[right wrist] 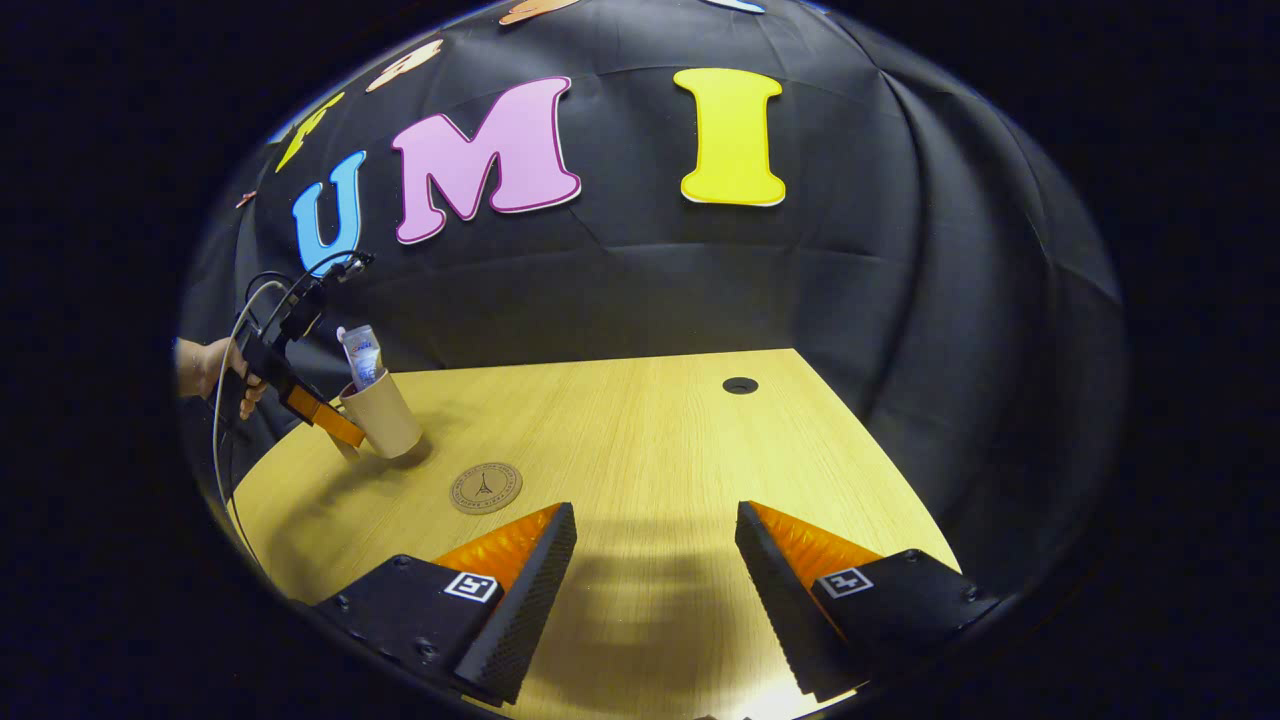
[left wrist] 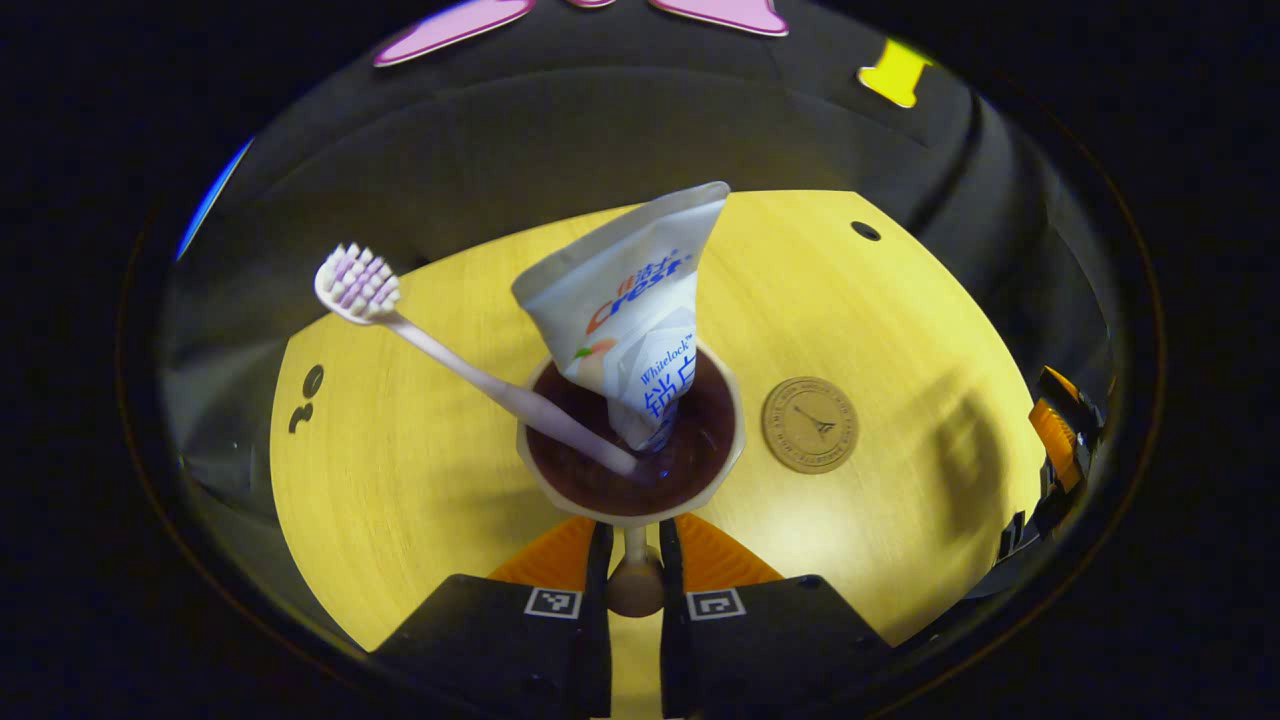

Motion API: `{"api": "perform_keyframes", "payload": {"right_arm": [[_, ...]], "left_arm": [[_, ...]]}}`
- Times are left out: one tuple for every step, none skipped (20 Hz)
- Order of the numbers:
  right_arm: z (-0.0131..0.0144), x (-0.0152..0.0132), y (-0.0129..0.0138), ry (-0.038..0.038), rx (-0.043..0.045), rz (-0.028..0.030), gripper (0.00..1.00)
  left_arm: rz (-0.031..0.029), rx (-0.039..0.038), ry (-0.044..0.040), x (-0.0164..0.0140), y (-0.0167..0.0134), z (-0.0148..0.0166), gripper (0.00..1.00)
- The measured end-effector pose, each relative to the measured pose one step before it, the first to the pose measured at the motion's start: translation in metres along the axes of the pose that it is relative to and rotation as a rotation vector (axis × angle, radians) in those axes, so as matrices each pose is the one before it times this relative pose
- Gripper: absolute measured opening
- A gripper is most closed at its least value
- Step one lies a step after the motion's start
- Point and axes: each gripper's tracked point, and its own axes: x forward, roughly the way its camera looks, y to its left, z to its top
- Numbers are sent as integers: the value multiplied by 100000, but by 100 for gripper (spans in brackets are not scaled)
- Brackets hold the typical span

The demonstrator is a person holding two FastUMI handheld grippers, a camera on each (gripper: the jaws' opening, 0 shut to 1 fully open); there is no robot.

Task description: Put the toothbrush and toothpaste on the desktop into the cup, then pick up the cup and place it on the coaster on the desktop.

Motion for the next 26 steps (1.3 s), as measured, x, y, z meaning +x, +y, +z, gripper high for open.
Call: {"api": "perform_keyframes", "payload": {"right_arm": [[29, -80, -72, 26, 131, -166, 99], [16, -87, -111, -58, 98, -250, 99], [59, -88, -55, -85, 115, -236, 99], [-54, -65, -66, -35, 130, -250, 99], [11, -144, -101, -184, 252, -223, 99], [46, -43, -58, -230, 386, -216, 99], [-82, -48, -40, -148, 410, -218, 99], [-40, -14, -57, 22, 379, -315, 99], [-107, -54, 10, 40, 381, -243, 99], [-53, -48, -48, 90, 440, -218, 99], [51, -2, -86, -242, 415, -195, 99], [4, -56, -57, -204, 302, -338, 99], [10, -126, -55, -143, 308, -291, 99], [-179, 43, -112, 63, 432, -250, 99], [-176, 0, -27, 414, 779, -241, 99], [-90, 11, 33, 261, 902, -190, 99], [-91, -12, -72, 90, 823, -403, 99], [-185, 59, -62, 289, 685, -335, 99], [-67, 44, 18, 370, 639, -166, 99], [-45, -29, 42, -22, 530, -175, 99], [14, -6, -12, -222, 232, -165, 99], [-215, -268, -279, -240, -314, -31, 99], [-16, -79, -56, 73, -531, 7, 99], [-52, -94, -73, 29, -410, 9, 99], [28, -33, -79, -6, -72, -150, 99], [-72, 58, -65, 146, 382, -341, 99]], "left_arm": [[-1514, 1633, -334, 47, -1186, 379, 24], [-1389, 1621, -155, 74, -1197, 360, 24], [-1147, 1765, -41, 125, -1072, 367, 24], [-1075, 1853, 280, 239, -931, 210, 24], [-942, 1608, 325, 378, -960, 235, 24], [-1034, 1068, 468, 471, -908, 85, 24], [-963, 886, 390, 445, -988, 127, 24], [-835, 901, 374, 387, -838, 160, 19], [-744, 932, 443, 362, -798, 192, 19], [-612, 898, 456, 338, -689, 156, 24], [-365, 1261, 472, 292, -562, 151, 24], [205, 1578, 459, 448, -398, 164, 24], [706, 1850, 506, 367, -283, 56, 24], [1037, 2139, 351, 241, -184, 93, 24], [849, 1669, 265, 207, -236, 144, 24], [-42, 867, 478, 174, -412, 51, 19], [-501, 307, 680, 68, -186, 47, 24], [-63, 210, 656, -53, 446, -5, 24], [570, 389, 631, 78, 157, 21, 20], [627, 569, 495, 60, -32, -60, 25], [463, 363, 537, 224, -185, -96, 25], [137, 191, 454, 153, 11, -111, 25], [17, 62, 378, 62, -38, -69, 25], [323, -140, -14, -31, 106, -74, 22], [578, -276, -1313, 14, 84, 208, 27], [467, -274, -1508, -305, 1, 8, 29]]}}
